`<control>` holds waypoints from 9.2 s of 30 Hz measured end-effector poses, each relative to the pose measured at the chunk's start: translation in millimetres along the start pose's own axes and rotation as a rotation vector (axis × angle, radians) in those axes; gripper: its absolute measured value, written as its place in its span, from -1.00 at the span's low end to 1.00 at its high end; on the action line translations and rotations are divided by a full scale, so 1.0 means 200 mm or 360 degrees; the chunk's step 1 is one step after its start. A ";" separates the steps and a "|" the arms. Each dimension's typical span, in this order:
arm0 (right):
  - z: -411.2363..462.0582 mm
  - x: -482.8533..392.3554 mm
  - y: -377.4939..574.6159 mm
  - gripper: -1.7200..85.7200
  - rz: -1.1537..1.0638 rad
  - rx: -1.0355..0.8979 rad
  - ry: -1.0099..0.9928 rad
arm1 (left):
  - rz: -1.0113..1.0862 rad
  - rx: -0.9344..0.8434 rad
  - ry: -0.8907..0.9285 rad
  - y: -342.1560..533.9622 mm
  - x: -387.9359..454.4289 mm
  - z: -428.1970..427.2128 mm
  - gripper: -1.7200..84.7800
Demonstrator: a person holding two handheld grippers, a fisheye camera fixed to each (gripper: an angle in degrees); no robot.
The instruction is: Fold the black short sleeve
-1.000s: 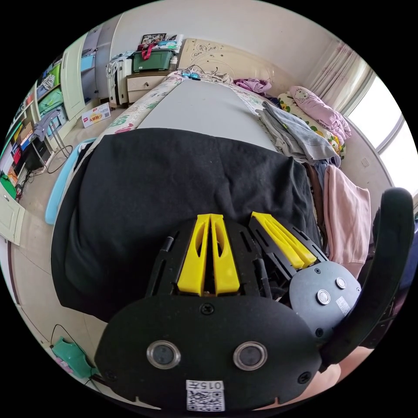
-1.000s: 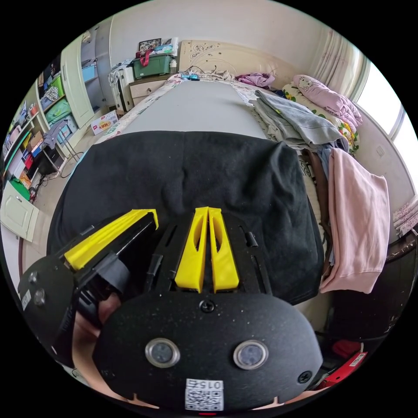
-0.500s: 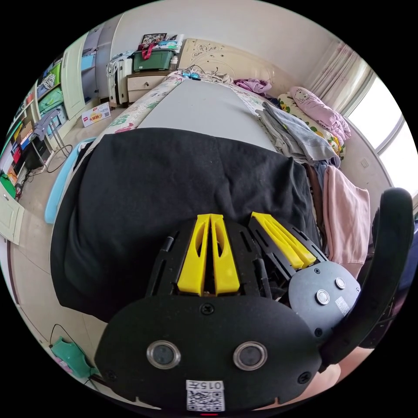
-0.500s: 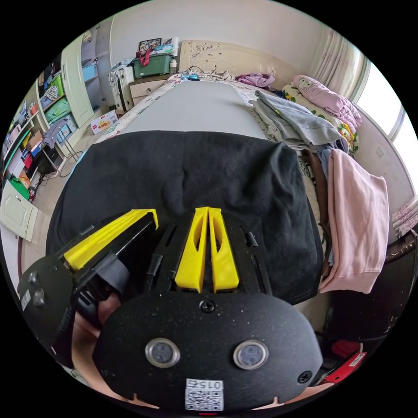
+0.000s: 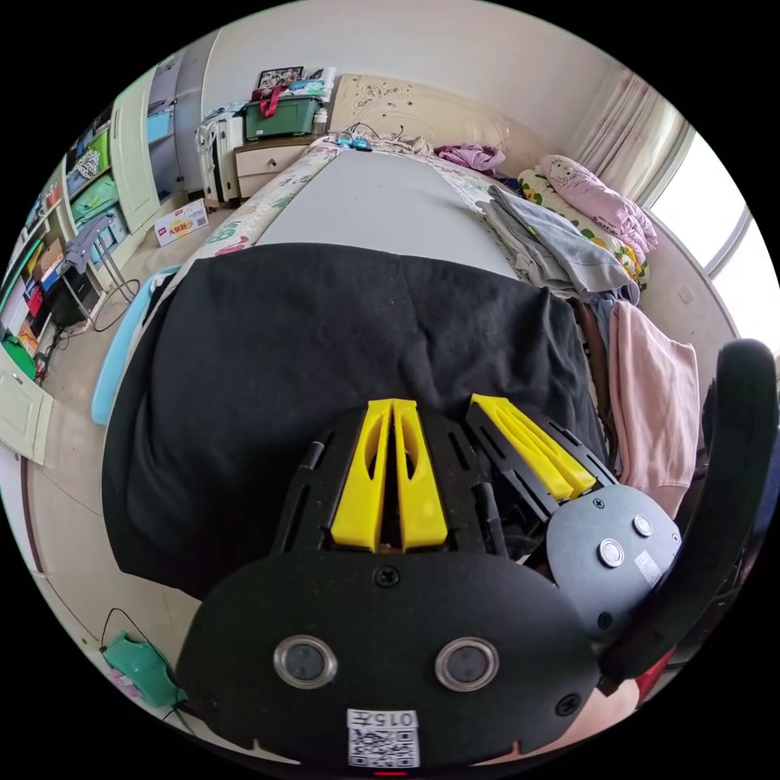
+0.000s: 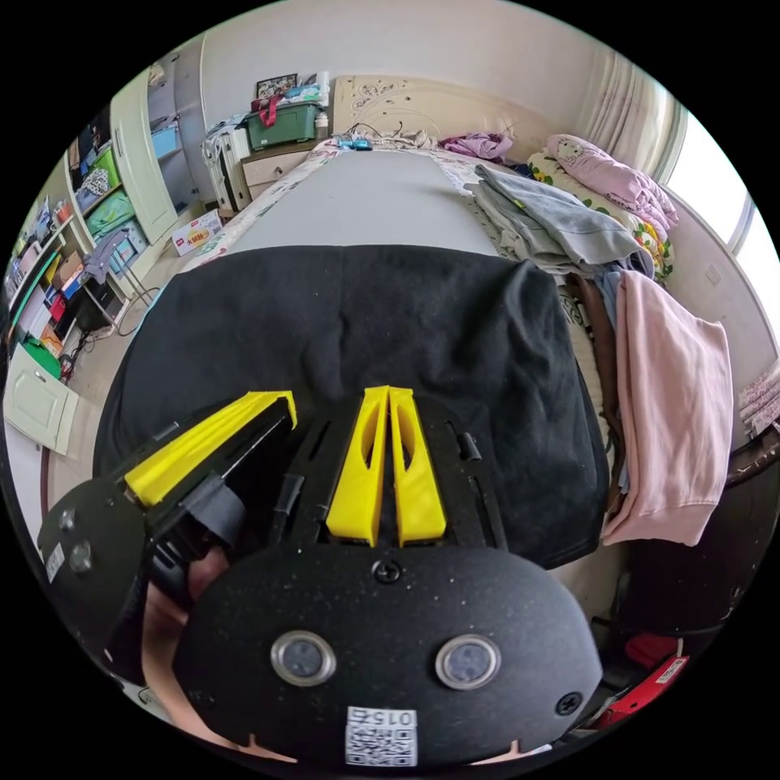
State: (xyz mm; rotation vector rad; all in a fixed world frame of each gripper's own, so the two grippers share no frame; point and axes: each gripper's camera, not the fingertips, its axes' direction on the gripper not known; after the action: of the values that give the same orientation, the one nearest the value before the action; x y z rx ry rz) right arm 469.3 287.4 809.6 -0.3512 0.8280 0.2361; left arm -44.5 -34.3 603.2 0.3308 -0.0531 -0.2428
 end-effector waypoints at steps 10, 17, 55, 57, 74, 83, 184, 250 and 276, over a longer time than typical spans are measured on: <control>0.04 -0.10 0.02 -0.98 -0.0051 0.0010 0.0145 | -0.0066 0.0016 0.0188 0.03 -0.12 -0.01 -0.97; 0.05 -0.10 0.03 -0.98 -0.0032 0.0009 0.0109 | -0.0038 0.0009 0.0170 0.03 -0.11 -0.02 -0.96; 0.15 -0.16 0.01 -0.98 -0.0039 0.0011 0.0088 | -0.0042 -0.0005 0.0137 0.01 -0.11 -0.02 -0.95; 0.16 -0.17 0.01 -0.98 -0.0042 0.0011 0.0096 | -0.0047 -0.0004 0.0147 0.01 -0.12 -0.02 -0.95; 0.22 -0.27 -0.01 -0.98 -0.0057 0.0017 0.0129 | -0.0071 0.0001 0.0190 0.00 -0.17 -0.01 -0.96; 0.24 -0.34 -0.02 -0.98 -0.0065 0.0018 0.0149 | -0.0083 0.0004 0.0216 0.00 -0.20 0.00 -0.96; -0.77 1.99 0.36 -0.97 -0.0001 0.0273 -0.1043 | 0.0730 -0.0267 0.0865 -1.19 0.92 1.05 -0.77; -0.54 2.14 -1.70 -0.60 0.0101 -0.0276 -0.1031 | -0.0220 0.0147 0.0663 -1.06 -1.88 0.32 -0.71; -0.28 1.83 -1.64 -0.96 0.0100 -0.0158 -0.0605 | -0.0117 0.0246 0.0472 -1.01 -1.74 0.22 -0.96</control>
State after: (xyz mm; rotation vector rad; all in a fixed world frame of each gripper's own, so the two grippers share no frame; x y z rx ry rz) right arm 782.6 -11.0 570.1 -0.3596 0.4536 0.3901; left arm -432.1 -148.1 573.5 0.5202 0.2340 -0.2607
